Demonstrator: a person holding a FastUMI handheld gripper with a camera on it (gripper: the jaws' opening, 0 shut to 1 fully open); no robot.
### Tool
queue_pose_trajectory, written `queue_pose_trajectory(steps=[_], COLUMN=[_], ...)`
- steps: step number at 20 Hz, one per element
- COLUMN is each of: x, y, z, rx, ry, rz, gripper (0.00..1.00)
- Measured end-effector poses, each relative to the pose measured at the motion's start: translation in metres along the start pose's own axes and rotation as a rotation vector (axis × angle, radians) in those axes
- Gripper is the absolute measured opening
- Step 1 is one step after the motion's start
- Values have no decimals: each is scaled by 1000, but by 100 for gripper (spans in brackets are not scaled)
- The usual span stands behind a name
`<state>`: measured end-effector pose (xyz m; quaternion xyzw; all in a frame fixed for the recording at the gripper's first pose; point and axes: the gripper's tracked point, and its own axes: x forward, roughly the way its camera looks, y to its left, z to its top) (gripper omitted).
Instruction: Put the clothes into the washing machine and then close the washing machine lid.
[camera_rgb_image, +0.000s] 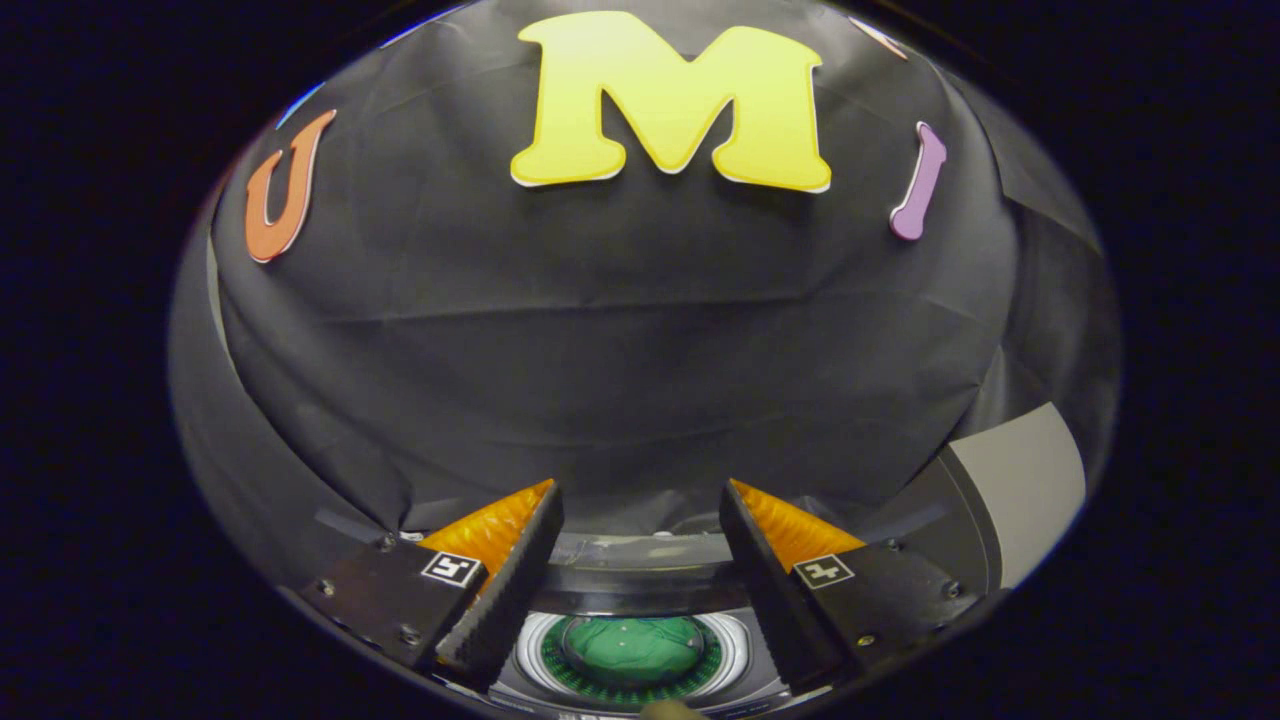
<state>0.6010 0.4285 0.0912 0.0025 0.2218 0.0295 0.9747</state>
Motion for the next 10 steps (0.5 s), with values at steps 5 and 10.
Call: queue_pose_trajectory(steps=[5,10], x=[-1,-2], y=[0,0], z=[0,1], rx=[-3,-6], ry=[-14,-15], rz=[22,43], gripper=[98,98])
